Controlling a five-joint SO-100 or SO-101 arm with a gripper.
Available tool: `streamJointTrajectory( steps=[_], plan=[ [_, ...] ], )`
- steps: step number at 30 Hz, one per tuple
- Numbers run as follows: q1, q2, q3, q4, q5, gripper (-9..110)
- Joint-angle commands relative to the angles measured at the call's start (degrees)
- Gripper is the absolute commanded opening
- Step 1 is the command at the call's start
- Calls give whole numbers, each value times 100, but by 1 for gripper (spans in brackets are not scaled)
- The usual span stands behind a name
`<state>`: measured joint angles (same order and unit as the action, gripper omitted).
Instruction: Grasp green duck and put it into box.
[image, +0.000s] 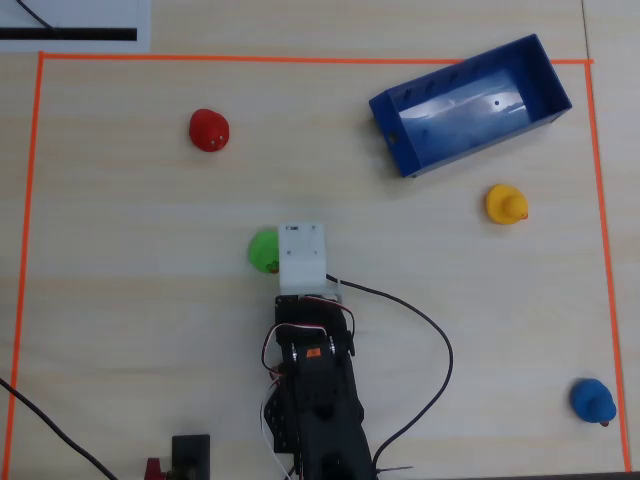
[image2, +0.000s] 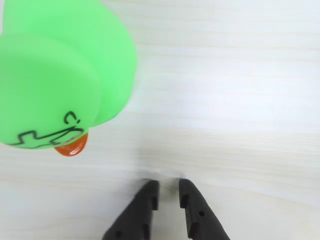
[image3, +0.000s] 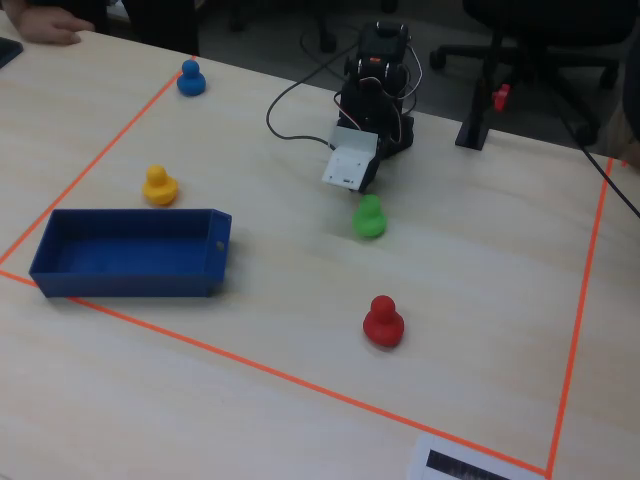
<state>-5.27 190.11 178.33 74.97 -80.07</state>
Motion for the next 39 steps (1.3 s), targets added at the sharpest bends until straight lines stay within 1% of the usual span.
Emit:
streamJointTrajectory(
  steps=[1, 3, 6, 7, 12, 16, 21, 27, 35, 39],
  plan=[
    [-193, -79, -9, -18, 0, 0],
    [-211, -299, -123, -352, -44, 0],
    [-264, -1072, -677, -940, -149, 0],
    [-246, -1327, -888, -1090, -281, 2],
    [-123, -2224, -1652, -1819, -659, 25],
    [-176, -2733, -1934, -2312, -703, 34],
    [-299, -3164, -1819, -2856, -650, 36],
    [-255, -3384, -1679, -3023, -598, 35],
    [-158, -3560, -1283, -3735, -598, 36],
    [-202, -3568, -1213, -3797, -580, 35]
  ],
)
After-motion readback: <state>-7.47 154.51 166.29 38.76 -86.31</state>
